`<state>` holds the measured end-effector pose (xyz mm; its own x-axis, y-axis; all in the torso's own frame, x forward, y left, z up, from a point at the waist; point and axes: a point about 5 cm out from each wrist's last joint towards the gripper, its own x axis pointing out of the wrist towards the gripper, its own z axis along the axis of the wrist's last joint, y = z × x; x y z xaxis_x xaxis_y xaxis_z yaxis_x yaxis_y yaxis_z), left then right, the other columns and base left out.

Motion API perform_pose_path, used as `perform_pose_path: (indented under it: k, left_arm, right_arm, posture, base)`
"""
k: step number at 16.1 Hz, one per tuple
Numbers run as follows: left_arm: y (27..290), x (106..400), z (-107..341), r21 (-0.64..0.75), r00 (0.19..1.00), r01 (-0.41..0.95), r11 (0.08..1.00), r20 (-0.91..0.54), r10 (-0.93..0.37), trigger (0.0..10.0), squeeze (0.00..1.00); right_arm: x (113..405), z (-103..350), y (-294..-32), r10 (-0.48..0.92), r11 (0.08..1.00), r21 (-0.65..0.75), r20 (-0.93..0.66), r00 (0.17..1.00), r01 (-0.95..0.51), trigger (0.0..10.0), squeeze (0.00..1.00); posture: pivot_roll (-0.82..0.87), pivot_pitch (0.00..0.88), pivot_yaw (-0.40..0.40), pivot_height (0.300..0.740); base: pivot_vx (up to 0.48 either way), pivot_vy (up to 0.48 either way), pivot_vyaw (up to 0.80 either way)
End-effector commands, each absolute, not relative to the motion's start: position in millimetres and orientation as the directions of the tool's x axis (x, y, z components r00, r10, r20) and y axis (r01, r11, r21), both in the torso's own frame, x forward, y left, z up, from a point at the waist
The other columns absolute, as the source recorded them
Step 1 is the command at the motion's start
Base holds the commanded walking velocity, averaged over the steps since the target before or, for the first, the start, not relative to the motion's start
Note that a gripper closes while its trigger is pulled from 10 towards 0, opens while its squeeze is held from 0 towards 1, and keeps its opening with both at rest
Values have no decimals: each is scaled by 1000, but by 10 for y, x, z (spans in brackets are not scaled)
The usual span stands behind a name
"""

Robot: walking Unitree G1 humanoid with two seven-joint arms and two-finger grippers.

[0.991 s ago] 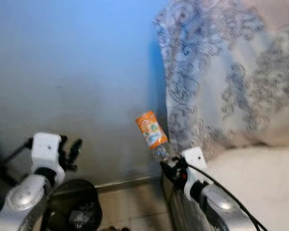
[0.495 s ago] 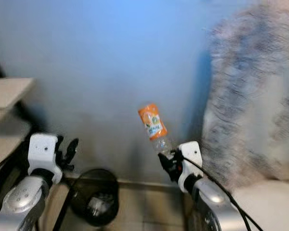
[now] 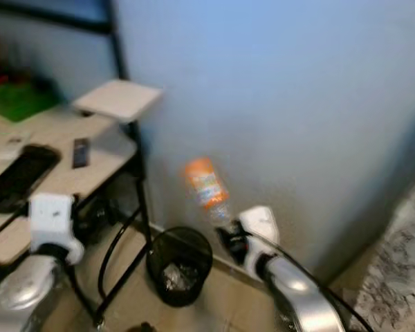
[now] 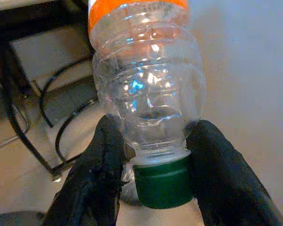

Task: Clean up the room

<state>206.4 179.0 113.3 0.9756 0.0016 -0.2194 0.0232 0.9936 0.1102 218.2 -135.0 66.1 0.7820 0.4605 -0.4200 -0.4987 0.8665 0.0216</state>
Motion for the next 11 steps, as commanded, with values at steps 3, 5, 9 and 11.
perform_pose_path:
  k: [3, 5, 9, 11]
  left_arm:
    - [1723, 2075, 1170, 100, 978, 59, 993, -206, -37, 10000, 0]
    - [1729, 2062, 1171, 104, 977, 63, 993, -208, -40, 10000, 0]
    - [1738, 2039, 1172, 106, 977, 65, 992, -211, -41, 10000, 0]
    - [1731, 2032, 1173, 108, 977, 67, 992, -210, -43, 10000, 0]
  right_arm:
    - [2250, 653, -1462, 354, 893, -117, -418, 837, -436, 10000, 0]
    - [2273, 651, -1489, 323, 916, -93, -404, 856, -390, 10000, 0]
    - [2280, 640, -1455, 365, 905, -55, -411, 836, -422, 10000, 0]
    - [2274, 647, -1418, 387, 897, -43, -403, 829, -440, 10000, 0]
  posture:
    - [45, 0, -9, 740]
    - [52, 0, -12, 740]
    - [58, 0, -19, 740]
    - [61, 0, -22, 740]
  base:
    - [260, 0, 0]
    - [281, 0, 0]
    - [285, 0, 200]
    - [291, 0, 800]
